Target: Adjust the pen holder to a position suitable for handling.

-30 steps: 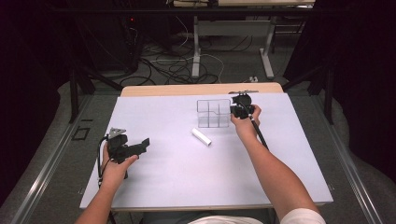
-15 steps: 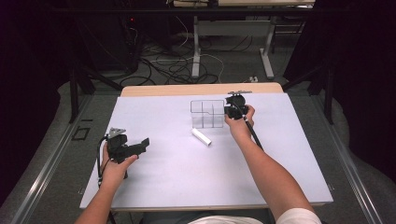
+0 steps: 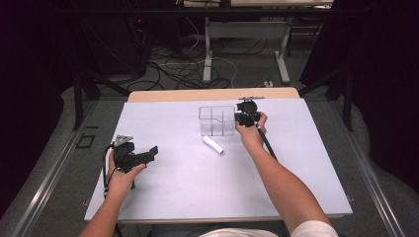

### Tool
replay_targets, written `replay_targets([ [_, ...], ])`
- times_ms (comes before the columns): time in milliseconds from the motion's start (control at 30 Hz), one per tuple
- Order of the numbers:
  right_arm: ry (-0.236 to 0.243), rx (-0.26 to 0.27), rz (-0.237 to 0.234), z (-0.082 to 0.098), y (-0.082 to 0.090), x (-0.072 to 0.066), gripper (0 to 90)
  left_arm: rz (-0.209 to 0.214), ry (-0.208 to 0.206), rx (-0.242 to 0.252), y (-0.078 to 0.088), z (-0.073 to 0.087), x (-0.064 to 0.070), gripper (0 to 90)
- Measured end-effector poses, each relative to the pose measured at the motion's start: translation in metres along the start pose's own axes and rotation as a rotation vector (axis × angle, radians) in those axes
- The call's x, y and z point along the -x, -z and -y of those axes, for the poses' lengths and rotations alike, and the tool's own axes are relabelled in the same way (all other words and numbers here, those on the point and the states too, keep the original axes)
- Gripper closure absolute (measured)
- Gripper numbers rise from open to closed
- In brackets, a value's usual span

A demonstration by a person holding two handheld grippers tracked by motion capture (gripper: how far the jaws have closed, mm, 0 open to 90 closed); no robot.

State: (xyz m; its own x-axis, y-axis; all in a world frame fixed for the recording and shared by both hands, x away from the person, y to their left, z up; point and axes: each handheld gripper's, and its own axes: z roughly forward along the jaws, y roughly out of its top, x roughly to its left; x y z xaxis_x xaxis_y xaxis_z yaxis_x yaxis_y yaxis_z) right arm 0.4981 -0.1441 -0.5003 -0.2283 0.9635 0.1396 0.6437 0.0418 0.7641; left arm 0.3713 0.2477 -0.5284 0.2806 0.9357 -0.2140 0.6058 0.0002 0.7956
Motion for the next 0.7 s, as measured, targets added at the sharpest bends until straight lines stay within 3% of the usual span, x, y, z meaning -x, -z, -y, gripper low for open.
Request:
replay_targets([
  [200,-0.017,-0.016,-0.023,-0.001,0.001,0.006,81.5,0.001,-0.001,-0.006,0.001,0.0,0.0,2.0],
  [700,0.074,0.035,-0.101,0.004,0.025,0.014,65.4,-0.005,0.005,-0.002,0.0,0.001,0.0,1.9],
])
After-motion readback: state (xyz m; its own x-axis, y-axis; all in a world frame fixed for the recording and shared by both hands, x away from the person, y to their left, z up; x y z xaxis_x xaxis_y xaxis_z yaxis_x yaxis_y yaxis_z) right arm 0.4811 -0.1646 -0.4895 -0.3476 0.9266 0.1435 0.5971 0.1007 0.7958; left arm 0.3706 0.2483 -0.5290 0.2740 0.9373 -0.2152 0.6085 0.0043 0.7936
